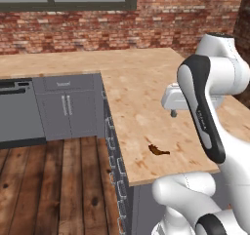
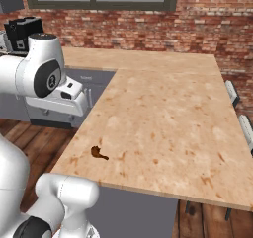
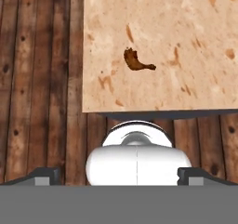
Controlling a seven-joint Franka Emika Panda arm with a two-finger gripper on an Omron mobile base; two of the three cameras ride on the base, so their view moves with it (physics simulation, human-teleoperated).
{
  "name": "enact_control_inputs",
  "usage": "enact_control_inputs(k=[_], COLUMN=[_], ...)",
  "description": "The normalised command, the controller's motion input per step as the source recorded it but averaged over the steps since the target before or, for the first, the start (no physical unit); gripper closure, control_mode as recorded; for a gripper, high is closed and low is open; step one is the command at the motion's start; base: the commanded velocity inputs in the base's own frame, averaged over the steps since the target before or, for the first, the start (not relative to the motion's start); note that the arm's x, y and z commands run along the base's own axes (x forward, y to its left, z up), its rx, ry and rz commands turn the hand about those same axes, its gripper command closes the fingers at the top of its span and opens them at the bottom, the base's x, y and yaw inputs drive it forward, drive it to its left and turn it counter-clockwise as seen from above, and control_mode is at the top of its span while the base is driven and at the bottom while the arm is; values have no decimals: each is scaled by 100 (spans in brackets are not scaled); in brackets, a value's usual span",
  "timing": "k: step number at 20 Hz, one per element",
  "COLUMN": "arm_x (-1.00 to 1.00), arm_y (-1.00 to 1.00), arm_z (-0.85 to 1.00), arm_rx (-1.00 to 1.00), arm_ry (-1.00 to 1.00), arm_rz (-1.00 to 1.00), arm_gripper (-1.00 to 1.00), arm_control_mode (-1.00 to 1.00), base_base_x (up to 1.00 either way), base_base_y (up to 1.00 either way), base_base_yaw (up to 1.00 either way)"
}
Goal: Open the fridge, remove the orange, corn, and chicken drumstick, and place them on any counter.
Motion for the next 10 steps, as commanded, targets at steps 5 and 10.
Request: enact_control_inputs(k=[5, 10], arm_x=[0, 0], arm_y=[0, 0], arm_z=[0, 0], arm_rx=[0, 0], arm_ry=[0, 0], arm_rz=[0, 0], arm_gripper=[-100, -100], arm_control_mode=[-100, -100], base_base_x=[0, 0], base_base_y=[0, 0], base_base_yaw=[0, 0])
